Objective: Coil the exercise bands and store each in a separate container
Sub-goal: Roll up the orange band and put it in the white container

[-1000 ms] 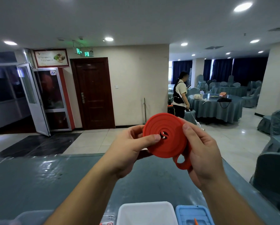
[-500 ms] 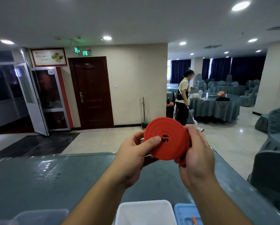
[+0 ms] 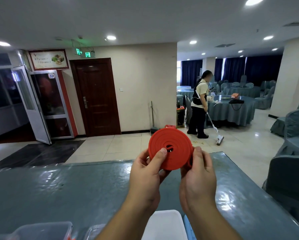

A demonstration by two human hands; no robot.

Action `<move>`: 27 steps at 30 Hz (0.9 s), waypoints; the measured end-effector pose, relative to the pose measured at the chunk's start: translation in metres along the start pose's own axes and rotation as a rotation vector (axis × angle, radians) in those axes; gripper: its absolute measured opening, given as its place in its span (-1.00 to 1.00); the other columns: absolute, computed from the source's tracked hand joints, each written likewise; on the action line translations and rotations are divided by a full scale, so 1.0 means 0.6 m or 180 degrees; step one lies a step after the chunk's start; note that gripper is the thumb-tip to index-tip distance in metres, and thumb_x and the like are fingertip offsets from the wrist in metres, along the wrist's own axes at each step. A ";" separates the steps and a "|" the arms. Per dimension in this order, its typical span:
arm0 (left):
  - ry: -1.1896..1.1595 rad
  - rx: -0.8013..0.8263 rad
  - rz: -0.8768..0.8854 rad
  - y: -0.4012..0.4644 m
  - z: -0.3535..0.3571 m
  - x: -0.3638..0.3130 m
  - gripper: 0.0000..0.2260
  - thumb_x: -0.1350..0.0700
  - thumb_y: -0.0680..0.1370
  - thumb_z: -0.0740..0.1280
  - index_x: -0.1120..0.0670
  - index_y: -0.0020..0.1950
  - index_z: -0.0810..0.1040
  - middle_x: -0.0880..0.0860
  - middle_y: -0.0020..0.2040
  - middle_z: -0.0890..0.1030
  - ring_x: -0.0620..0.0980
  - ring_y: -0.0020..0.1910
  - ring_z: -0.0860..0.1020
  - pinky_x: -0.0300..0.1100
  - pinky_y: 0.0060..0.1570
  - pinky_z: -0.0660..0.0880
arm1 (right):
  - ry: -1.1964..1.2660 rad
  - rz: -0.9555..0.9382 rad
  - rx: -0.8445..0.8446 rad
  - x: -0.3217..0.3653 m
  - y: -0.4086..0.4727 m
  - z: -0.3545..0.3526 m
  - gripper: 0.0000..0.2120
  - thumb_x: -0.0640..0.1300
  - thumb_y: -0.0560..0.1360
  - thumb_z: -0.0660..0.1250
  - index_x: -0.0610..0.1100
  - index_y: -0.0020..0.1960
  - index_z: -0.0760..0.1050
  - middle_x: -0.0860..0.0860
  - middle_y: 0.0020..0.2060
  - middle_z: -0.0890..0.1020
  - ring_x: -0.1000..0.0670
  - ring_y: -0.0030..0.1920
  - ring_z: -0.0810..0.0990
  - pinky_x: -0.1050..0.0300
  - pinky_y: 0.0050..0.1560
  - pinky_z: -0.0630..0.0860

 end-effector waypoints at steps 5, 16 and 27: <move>-0.0074 -0.0180 0.0037 -0.006 0.002 0.021 -0.75 0.16 0.52 0.49 0.17 0.17 0.64 0.12 0.04 0.76 0.09 0.05 0.74 -0.01 -0.02 0.70 | 0.0377 0.0242 0.0070 -0.018 -0.004 -0.025 -0.82 -0.15 0.74 0.19 -0.12 0.10 0.56 -0.11 -0.06 0.75 -0.01 -0.05 0.75 0.19 -0.11 0.67; -0.0308 -0.0534 -0.0057 -0.011 -0.004 0.082 -0.70 0.13 0.57 0.48 0.14 0.27 0.59 0.16 0.13 0.74 0.11 0.12 0.73 -0.07 0.03 0.68 | -0.0883 0.0268 0.0317 -0.029 -0.018 -0.084 -0.75 -0.11 0.60 0.43 0.06 0.26 0.66 0.18 0.10 0.76 0.20 0.15 0.70 0.30 0.16 0.62; 0.0458 -0.0716 -0.0764 -0.026 -0.031 0.168 -0.70 0.09 0.52 0.53 0.16 0.16 0.58 0.15 0.04 0.76 -0.02 -0.11 0.74 -0.18 -0.10 0.58 | -0.0675 0.1026 0.0243 -0.054 0.016 -0.189 -0.66 -0.38 0.53 0.43 -0.22 0.29 0.64 -0.18 0.14 0.74 -0.17 0.18 0.73 -0.05 0.23 0.61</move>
Point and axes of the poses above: each hand's wrist, its own y-axis towards the middle knuckle, its own z-axis out of the palm, x = y × z, the point moved 3 cm from there along y, towards the middle knuckle
